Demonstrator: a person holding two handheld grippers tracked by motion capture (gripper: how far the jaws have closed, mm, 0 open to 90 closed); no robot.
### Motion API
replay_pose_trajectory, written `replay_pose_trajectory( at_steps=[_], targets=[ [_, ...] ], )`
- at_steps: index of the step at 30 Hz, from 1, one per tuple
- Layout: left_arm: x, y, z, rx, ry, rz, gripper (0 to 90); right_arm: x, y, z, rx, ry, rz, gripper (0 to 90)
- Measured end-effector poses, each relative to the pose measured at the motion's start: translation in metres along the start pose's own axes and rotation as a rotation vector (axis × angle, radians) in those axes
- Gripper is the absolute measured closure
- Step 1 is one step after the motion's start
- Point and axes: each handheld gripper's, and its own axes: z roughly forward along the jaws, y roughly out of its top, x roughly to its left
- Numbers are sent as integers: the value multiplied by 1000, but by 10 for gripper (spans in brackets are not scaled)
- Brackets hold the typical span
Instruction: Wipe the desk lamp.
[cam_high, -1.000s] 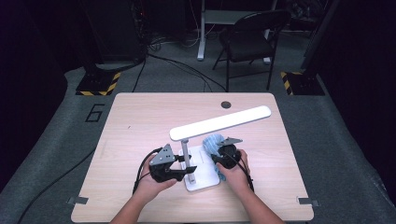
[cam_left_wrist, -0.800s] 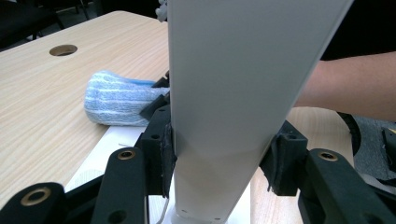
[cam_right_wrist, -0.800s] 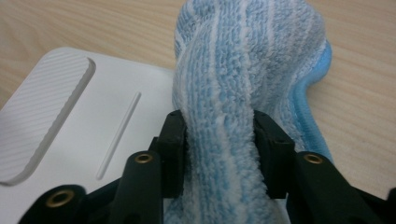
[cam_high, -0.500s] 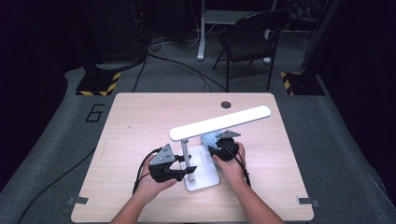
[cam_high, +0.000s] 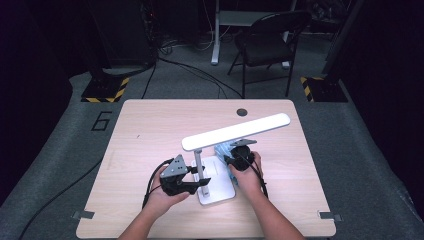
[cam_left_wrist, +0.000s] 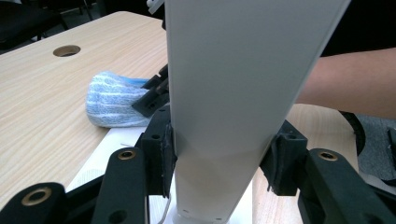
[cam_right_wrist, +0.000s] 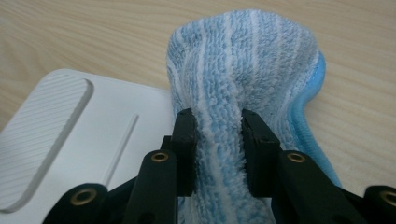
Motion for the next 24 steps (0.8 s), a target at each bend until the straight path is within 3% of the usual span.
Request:
replay_pose_trajectory(
  at_steps=[7, 16, 24],
  targets=[
    [-1, 1, 0, 7, 9, 5, 519, 9, -10, -12, 17, -3, -2, 704],
    [-1, 0, 0, -1, 13, -2, 518, 17, -38, -40, 17, 20, -60, 704],
    [-1, 0, 1, -2, 15, -5, 519, 20, -65, -66, 8, 64, -43, 702]
  ],
)
